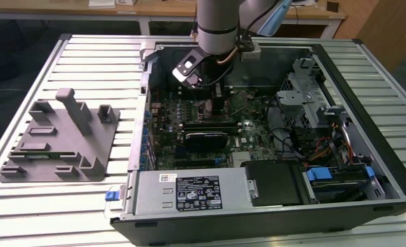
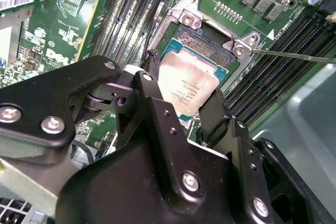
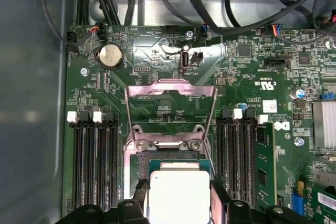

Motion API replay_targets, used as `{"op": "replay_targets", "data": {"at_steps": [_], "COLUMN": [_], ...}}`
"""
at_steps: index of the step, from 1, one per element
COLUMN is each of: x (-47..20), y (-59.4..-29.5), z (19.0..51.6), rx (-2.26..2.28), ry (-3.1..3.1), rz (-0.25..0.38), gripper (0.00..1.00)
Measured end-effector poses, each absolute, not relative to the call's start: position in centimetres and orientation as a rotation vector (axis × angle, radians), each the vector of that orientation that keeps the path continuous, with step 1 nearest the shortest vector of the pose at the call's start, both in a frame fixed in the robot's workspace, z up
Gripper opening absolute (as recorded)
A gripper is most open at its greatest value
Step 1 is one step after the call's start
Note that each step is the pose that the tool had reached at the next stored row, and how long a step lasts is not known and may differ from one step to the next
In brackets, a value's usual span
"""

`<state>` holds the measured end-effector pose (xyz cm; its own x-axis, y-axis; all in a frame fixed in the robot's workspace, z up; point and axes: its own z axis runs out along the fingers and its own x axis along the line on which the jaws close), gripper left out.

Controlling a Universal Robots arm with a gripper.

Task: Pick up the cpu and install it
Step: 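Place the cpu into insertion slot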

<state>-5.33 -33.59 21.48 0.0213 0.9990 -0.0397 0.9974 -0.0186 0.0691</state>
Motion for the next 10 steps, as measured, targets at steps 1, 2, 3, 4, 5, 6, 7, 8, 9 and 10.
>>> {"op": "replay_targets", "data": {"at_steps": [1, 2, 3, 4, 5, 6, 7, 8, 9, 10], "x": [-5.30, -5.28, -5.27, -5.26, -5.26, -5.26, -5.26, -5.26, -5.26, -5.26], "y": [-33.57, -33.56, -33.56, -33.56, -33.56, -33.56, -33.56, -33.56, -33.56, -33.57], "z": [21.39, 21.30, 21.23, 21.13, 21.02, 20.92, 20.84, 20.76, 20.71, 20.70], "rx": [2.188, 2.188, 2.188, 2.188, 2.188, 2.188, 2.188, 2.188, 2.188, 2.188], "ry": [2.145, 2.145, 2.145, 2.145, 2.145, 2.145, 2.145, 2.145, 2.145, 2.145], "rz": [0.031, 0.031, 0.031, 0.031, 0.031, 0.031, 0.031, 0.031, 0.031, 0.030], "gripper": [0.54, 0.54, 0.54, 0.54, 0.54, 0.54, 0.54, 0.54, 0.54, 0.54]}}
